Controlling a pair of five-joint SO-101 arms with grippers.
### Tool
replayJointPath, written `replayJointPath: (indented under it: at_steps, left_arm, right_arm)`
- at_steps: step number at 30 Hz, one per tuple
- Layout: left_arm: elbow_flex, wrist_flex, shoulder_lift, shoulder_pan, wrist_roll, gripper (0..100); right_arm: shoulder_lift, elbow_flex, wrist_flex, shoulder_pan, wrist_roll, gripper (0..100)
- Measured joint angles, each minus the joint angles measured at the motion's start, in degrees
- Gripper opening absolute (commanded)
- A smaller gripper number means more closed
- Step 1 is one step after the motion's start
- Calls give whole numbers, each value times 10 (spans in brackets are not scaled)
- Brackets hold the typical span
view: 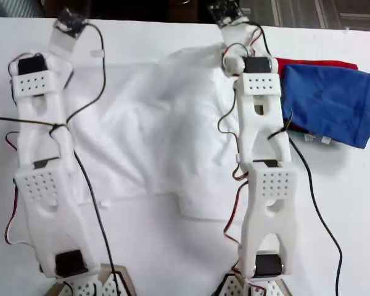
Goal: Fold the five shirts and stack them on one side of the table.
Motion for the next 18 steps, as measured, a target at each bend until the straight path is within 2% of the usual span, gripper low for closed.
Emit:
replayJointPath:
  at_steps: [4, 10, 18]
  left_arm:
    - [0, 54, 40, 11, 0, 27]
    - [-17, 111, 53, 14, 1, 27]
    - [-125, 285, 53, 14, 1, 27]
  right_arm:
    - [30, 0, 18, 1, -7, 18]
    - [39, -3, 54, 1, -76, 18]
    - [5, -42, 234, 1, -85, 18]
